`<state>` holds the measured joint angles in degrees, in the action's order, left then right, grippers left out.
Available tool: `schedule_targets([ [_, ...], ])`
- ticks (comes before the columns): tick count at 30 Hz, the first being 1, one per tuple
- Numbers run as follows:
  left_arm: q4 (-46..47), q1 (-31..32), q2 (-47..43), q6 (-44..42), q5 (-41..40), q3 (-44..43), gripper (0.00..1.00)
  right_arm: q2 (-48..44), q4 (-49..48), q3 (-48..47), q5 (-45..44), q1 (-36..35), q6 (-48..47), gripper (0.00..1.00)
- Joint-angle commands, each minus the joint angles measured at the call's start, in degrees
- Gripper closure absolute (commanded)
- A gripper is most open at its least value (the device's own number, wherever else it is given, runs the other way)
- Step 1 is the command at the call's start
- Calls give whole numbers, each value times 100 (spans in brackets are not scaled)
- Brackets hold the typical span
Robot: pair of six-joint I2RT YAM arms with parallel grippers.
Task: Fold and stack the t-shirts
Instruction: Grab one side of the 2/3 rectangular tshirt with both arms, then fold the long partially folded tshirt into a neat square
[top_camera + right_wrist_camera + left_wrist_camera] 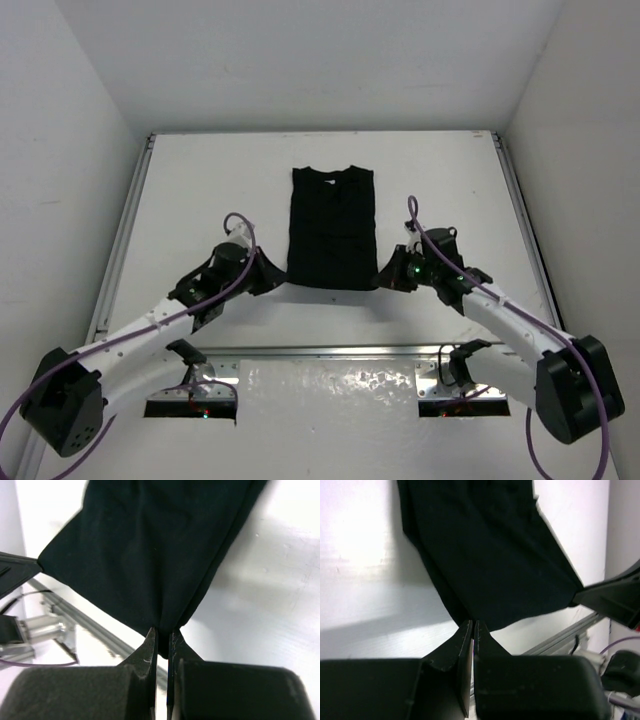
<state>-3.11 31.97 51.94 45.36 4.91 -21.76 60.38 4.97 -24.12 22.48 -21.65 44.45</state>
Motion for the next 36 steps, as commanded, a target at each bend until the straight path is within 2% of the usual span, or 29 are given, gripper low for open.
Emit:
schedule_targets([
  [1, -750, 47, 61, -1, -464, -1011, 100, -246, 504, -741, -304, -24, 170, 100],
  [7, -936, -32, 922, -115, -1061, -2006, 100, 315, 944, -1953, -683, -15, -155, 100],
  [18, -840, -761, 2724, -396, -1159, -3958, 100, 2266, 1339, -4230, -877, 336, -604, 100],
  [32, -506, -1289, 5167, -695, -578, -6155, 100, 4789, 1613, -6675, -60, 978, -806, 100],
  [36, -427, -1421, 5826, -827, -526, -6805, 100, 5702, 1603, -7744, 326, 1110, -911, 100],
])
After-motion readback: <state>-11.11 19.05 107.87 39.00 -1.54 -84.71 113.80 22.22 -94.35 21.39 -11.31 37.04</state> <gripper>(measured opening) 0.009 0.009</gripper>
